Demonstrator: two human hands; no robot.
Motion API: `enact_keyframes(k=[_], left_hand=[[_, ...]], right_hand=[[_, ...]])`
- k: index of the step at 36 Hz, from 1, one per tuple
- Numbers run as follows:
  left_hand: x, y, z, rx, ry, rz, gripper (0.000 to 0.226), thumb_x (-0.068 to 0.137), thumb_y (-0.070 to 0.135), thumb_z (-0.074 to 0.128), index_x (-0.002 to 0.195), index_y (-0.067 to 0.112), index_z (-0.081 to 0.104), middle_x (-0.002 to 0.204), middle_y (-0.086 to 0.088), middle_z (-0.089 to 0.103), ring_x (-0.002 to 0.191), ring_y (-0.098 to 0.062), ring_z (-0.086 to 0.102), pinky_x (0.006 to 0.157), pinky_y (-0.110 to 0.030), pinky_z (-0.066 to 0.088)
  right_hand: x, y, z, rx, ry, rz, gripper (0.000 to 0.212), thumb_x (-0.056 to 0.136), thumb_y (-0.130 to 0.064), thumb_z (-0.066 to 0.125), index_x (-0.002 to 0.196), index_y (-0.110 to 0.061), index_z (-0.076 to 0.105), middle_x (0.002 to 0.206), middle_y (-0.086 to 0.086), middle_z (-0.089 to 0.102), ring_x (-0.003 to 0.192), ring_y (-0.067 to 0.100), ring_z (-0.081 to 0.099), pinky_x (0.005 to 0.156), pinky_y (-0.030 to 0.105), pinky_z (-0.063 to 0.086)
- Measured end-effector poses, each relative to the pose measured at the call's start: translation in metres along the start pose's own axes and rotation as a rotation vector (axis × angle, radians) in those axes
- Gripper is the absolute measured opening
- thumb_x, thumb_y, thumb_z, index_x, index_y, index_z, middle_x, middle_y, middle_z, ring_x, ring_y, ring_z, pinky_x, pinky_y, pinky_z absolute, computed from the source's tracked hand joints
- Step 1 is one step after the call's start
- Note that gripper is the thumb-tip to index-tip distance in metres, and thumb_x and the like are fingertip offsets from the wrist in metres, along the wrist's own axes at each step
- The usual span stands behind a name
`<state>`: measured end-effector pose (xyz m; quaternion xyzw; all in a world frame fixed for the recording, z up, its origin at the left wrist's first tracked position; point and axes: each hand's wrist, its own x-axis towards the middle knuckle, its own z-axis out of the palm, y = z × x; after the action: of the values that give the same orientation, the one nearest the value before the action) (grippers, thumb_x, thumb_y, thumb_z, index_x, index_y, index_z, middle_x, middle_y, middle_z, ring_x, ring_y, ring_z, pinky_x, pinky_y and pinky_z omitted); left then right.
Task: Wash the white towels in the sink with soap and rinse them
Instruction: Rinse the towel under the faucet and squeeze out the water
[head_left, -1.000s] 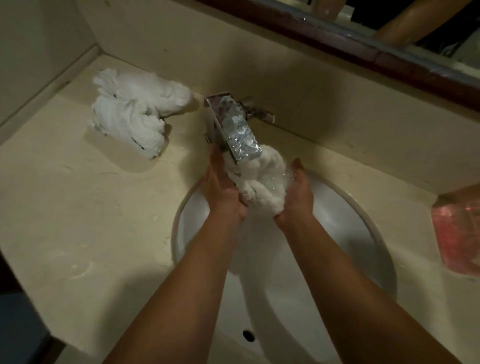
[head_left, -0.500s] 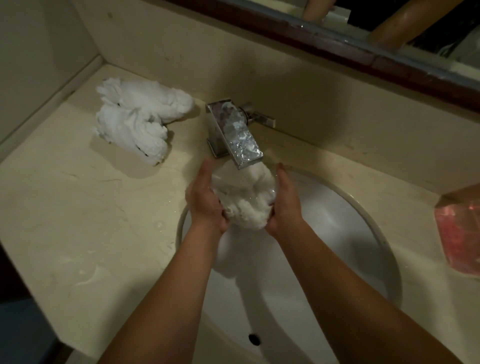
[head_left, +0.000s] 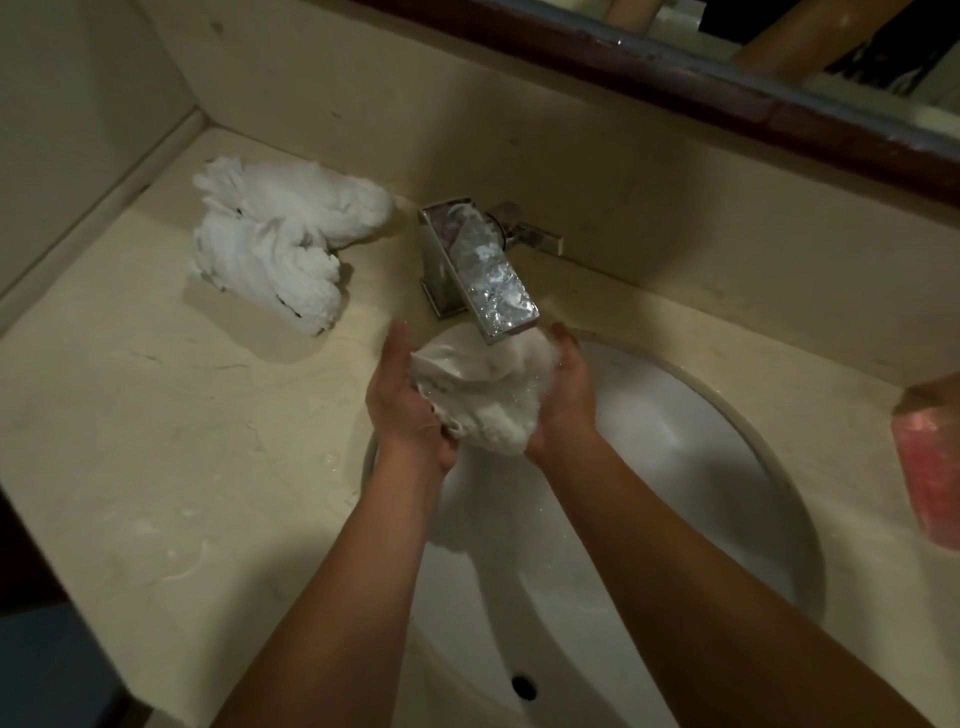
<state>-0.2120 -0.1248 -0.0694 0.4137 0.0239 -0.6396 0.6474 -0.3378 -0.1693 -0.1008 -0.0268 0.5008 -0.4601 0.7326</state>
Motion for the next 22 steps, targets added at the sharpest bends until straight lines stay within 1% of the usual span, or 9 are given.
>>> enact_keyframes(k=[2,4,6,8,10,12,14,18,22], left_hand=[[0.002,-0.001,0.004,-0.002,-0.016,-0.003,0.125,0.047,0.068,0.097,0.139,-0.009,0.061,0.136,-0.037,0.062,0.124,-0.051,0.065,0.110,-0.067,0.048],[0.004,-0.003,0.009,-0.031,-0.050,0.010,0.111,0.063,0.067,0.090,0.140,-0.007,0.061,0.138,-0.035,0.062,0.126,-0.051,0.064,0.111,-0.068,0.046],[0.005,-0.005,0.016,-0.041,-0.064,-0.001,0.095,0.081,0.064,0.076,0.143,-0.006,0.059,0.141,-0.035,0.060,0.128,-0.049,0.063,0.111,-0.064,0.048],[0.007,-0.008,0.021,-0.062,-0.084,-0.026,0.091,0.083,0.061,0.075,0.147,-0.002,0.057,0.145,-0.032,0.058,0.131,-0.047,0.061,0.110,-0.059,0.051],[0.008,-0.012,0.027,-0.057,-0.095,-0.045,0.084,0.085,0.059,0.074,0.145,0.002,0.061,0.141,-0.027,0.062,0.129,-0.044,0.062,0.110,-0.054,0.052],[0.010,-0.018,0.032,-0.039,-0.111,-0.042,0.071,0.090,0.057,0.070,0.139,0.005,0.066,0.127,-0.022,0.070,0.119,-0.040,0.068,0.101,-0.048,0.056],[0.015,-0.024,0.033,-0.010,-0.073,-0.019,0.066,0.093,0.057,0.069,0.134,0.005,0.069,0.122,-0.021,0.073,0.117,-0.042,0.069,0.100,-0.050,0.056],[0.020,-0.027,0.040,0.057,-0.085,-0.023,0.054,0.097,0.062,0.065,0.117,0.013,0.073,0.106,-0.012,0.073,0.116,-0.036,0.062,0.113,-0.057,0.044],[0.021,-0.026,0.041,0.031,-0.096,-0.025,0.061,0.092,0.065,0.068,0.128,0.015,0.066,0.111,-0.011,0.070,0.103,-0.031,0.067,0.094,-0.045,0.053]], right_hand=[[-0.002,-0.004,-0.002,0.070,-0.013,-0.009,0.070,0.077,-0.052,0.080,0.133,-0.011,0.074,0.134,0.019,0.071,0.124,0.043,0.068,0.109,0.059,0.050],[-0.006,-0.008,-0.002,0.133,-0.023,-0.018,0.065,0.082,-0.052,0.077,0.134,-0.012,0.073,0.136,0.018,0.070,0.124,0.042,0.068,0.109,0.058,0.050],[-0.011,-0.015,-0.002,0.161,-0.005,-0.031,0.056,0.092,-0.051,0.069,0.133,-0.013,0.074,0.128,0.016,0.074,0.112,0.037,0.072,0.100,0.049,0.057],[-0.014,-0.021,-0.004,0.186,0.008,-0.047,0.052,0.097,-0.050,0.064,0.131,-0.012,0.074,0.118,0.015,0.077,0.102,0.035,0.074,0.089,0.043,0.061],[-0.015,-0.024,-0.010,0.208,-0.009,-0.057,0.056,0.094,-0.052,0.065,0.132,-0.011,0.074,0.123,0.015,0.076,0.108,0.036,0.074,0.097,0.045,0.058],[-0.012,-0.024,-0.016,0.206,0.012,-0.077,0.067,0.085,-0.055,0.072,0.134,-0.011,0.072,0.133,0.017,0.072,0.119,0.041,0.070,0.110,0.054,0.051],[-0.009,-0.024,-0.021,0.202,0.031,-0.087,0.072,0.083,-0.057,0.070,0.138,-0.011,0.070,0.140,0.019,0.067,0.127,0.043,0.066,0.115,0.056,0.045],[-0.007,-0.027,-0.027,0.243,0.033,-0.056,0.071,0.083,-0.056,0.074,0.138,-0.012,0.070,0.140,0.018,0.068,0.126,0.043,0.067,0.112,0.056,0.047],[-0.019,-0.026,-0.019,0.276,0.078,-0.078,0.058,0.093,-0.053,0.066,0.132,-0.011,0.073,0.130,0.017,0.074,0.119,0.039,0.071,0.108,0.052,0.053]])
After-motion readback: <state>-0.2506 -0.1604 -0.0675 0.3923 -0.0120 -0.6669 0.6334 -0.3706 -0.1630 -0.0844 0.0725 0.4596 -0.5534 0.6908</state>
